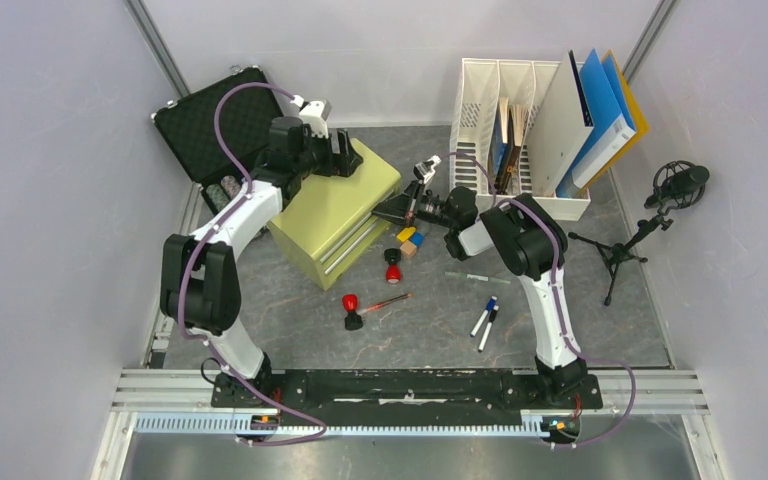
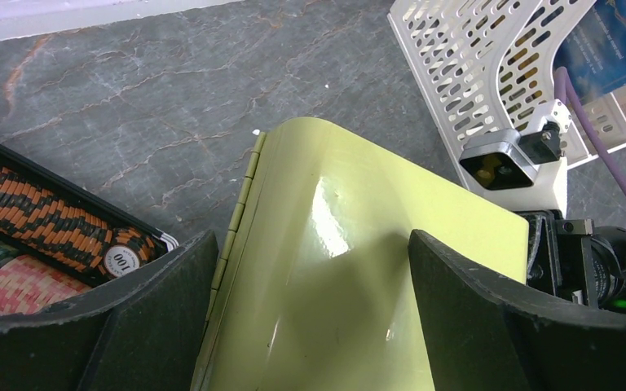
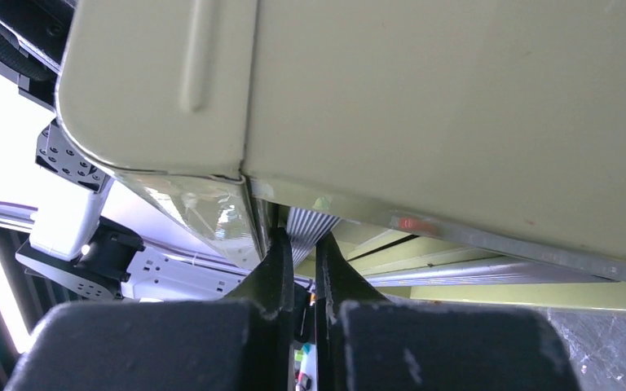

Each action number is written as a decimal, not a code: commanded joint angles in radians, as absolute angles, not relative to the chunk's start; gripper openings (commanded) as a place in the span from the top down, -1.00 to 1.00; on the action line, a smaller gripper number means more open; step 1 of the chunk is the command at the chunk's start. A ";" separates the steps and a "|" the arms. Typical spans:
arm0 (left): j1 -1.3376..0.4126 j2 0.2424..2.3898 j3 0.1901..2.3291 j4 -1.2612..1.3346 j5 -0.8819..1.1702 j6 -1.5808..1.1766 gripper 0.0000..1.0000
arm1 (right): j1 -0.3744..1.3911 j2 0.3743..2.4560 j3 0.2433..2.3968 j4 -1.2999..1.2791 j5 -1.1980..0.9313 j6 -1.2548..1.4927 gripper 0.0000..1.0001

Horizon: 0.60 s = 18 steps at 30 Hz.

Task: Organize the desk
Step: Open the drawer in the storage box.

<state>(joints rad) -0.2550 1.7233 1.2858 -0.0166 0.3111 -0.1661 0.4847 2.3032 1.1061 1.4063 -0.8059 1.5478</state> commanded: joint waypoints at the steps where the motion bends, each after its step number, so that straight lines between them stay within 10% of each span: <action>1: -0.341 1.846 1.174 -0.400 0.399 -0.173 -0.36 | 0.540 2.272 1.139 1.401 -0.698 1.480 1.00; 18: -0.338 1.844 1.214 -0.438 0.306 -0.170 -0.33 | 0.509 2.055 0.968 1.241 -0.724 1.268 1.00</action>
